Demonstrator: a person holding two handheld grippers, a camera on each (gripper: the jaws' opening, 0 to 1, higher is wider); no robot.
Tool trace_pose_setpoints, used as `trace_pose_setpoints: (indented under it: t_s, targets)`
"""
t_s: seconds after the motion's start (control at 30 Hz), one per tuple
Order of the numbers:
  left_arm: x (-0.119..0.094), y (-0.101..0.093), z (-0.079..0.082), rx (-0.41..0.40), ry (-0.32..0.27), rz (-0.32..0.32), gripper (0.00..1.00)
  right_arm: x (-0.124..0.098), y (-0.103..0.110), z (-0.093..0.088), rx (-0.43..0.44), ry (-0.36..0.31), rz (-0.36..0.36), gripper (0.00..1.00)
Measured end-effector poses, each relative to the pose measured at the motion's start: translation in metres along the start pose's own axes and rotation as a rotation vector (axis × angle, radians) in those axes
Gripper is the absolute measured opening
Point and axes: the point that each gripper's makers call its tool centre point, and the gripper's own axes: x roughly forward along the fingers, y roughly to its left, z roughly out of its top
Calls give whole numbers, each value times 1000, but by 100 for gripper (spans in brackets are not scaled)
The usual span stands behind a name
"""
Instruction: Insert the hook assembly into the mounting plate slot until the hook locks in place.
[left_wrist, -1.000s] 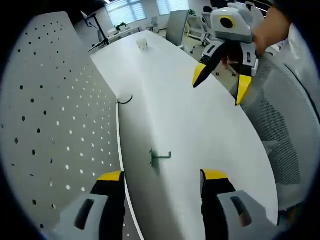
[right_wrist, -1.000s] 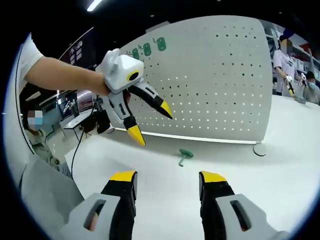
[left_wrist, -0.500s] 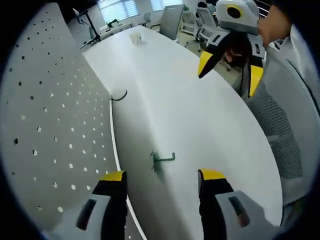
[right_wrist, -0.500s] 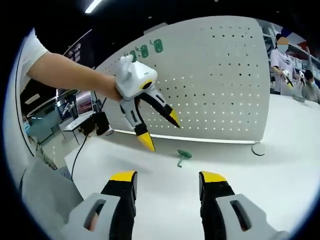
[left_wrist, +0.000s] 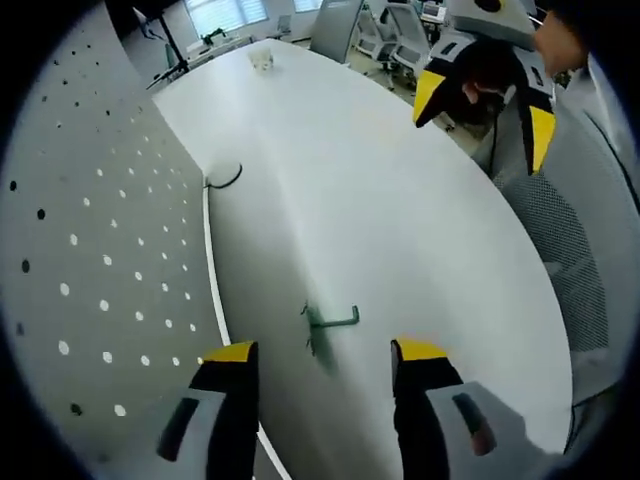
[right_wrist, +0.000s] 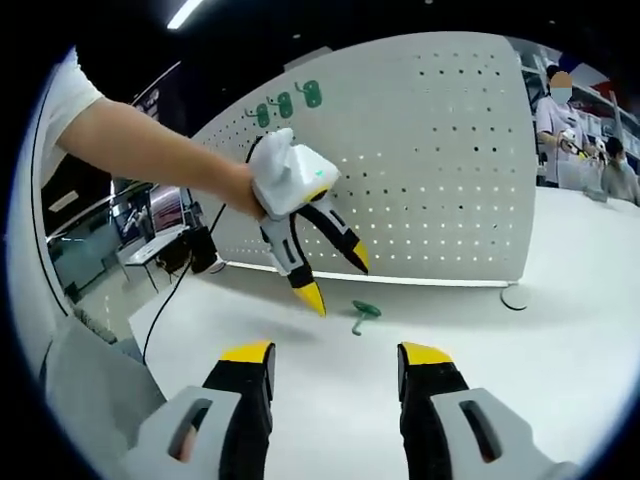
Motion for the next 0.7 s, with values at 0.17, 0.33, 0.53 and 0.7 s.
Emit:
trace_pose_setpoints:
  t_s: [0.17,0.33,0.53,0.7]
  targets:
    - [13,-2,-9,1,39,-31,52,-1,0,1,7,-6,-2,47]
    - [23,-8,-11,6,50,-55,51,-1,-3,2,15,-9,-10,47]
    - [28,-6,-16,-13,62,-67,50,0,-4,1,24,-9,-13,47]
    - [30,-3,-15,-26,57,-62,48,-1,-5,1,34,-12,-17,46]
